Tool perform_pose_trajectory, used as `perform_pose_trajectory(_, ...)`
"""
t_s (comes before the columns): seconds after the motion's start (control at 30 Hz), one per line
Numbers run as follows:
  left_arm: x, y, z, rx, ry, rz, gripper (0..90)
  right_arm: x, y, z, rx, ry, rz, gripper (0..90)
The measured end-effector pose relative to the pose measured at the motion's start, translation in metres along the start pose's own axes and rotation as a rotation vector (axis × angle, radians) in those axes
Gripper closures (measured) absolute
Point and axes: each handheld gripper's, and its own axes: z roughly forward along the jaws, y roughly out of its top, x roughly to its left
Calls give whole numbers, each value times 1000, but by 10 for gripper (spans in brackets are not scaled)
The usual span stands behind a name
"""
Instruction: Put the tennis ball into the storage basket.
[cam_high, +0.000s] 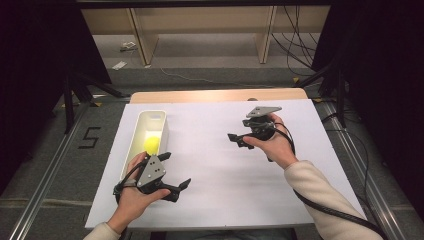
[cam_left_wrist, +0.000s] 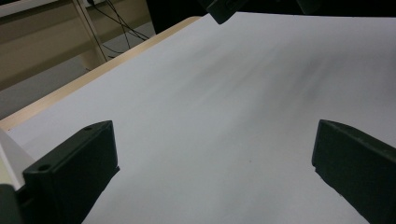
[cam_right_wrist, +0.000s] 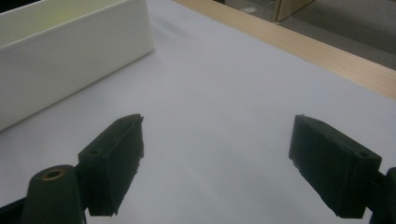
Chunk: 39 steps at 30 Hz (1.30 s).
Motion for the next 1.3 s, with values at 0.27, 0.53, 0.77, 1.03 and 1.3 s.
perform_pose_trajectory(0.27, 0, 0, 0, 1, 1, -1, 0, -5, -11, -12, -2, -11, 12, 184)
perform_pose_trajectory(0.53, 0, 0, 0, 0, 2, 0, 0, -12, -24, -26, -3, -31, 28, 182)
perform_pose_trajectory(0.77, -1, 0, 1, 2, 1, -2, 0, -19, -37, -38, 2, -47, 44, 182)
perform_pose_trajectory(1.03, -1, 0, 1, 2, 0, -3, 0, -27, -55, -54, 11, -69, 70, 181)
perform_pose_trajectory(1.3, -1, 0, 1, 6, 0, 0, 0, -34, -72, -70, 13, -96, 99, 181)
